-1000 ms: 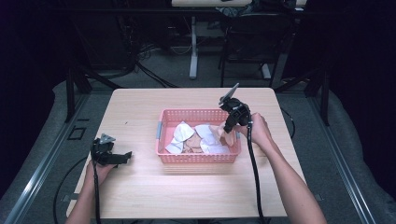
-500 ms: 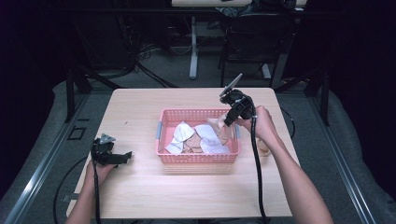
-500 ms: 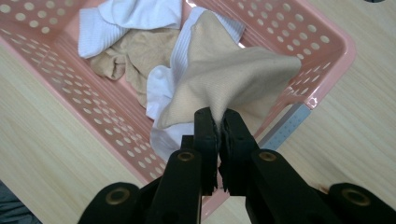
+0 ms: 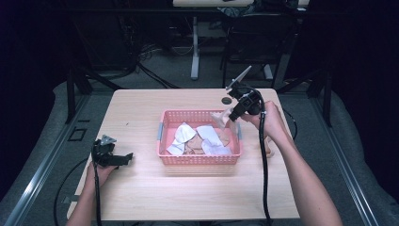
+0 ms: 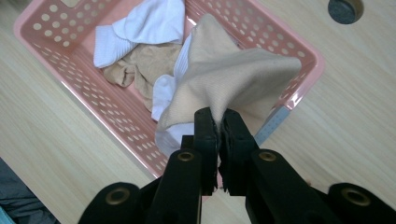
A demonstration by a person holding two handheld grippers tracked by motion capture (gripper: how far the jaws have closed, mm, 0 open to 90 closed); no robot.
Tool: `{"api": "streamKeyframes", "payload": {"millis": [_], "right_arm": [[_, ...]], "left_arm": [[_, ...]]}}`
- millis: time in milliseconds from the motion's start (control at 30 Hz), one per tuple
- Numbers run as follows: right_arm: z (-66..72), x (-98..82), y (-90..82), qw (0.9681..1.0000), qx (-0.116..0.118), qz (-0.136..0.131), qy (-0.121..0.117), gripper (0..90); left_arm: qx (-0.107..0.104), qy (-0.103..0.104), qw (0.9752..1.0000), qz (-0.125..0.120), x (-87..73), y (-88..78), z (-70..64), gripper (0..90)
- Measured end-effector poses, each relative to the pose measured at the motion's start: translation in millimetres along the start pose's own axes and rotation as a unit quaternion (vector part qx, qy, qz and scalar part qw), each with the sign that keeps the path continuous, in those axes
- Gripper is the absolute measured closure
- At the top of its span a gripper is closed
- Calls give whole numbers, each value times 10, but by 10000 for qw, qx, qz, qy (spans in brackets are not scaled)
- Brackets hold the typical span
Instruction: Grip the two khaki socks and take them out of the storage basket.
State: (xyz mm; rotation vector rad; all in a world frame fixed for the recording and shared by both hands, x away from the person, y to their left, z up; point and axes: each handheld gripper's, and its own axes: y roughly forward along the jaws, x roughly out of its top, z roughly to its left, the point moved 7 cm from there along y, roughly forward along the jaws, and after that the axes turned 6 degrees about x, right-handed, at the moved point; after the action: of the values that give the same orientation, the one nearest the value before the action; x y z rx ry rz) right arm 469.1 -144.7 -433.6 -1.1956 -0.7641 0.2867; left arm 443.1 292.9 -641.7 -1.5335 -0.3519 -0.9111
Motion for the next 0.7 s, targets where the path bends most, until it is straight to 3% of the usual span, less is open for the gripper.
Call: {"api": "streamKeyframes", "payload": {"millis": [200, 300, 700], "right_arm": [[-30, -22, -171, 9998, -142, -133, -45, 863], [-81, -66, -269, 9998, -206, -67, -55, 864], [-307, -350, -543, 9988, -383, -178, 239, 864]], "left_arm": [[-5, 2, 10000, -4, 2, 2, -1, 4], [-4, 2, 10000, -3, 2, 2, -1, 4], [-4, 2, 10000, -4, 3, 2, -1, 4]]}}
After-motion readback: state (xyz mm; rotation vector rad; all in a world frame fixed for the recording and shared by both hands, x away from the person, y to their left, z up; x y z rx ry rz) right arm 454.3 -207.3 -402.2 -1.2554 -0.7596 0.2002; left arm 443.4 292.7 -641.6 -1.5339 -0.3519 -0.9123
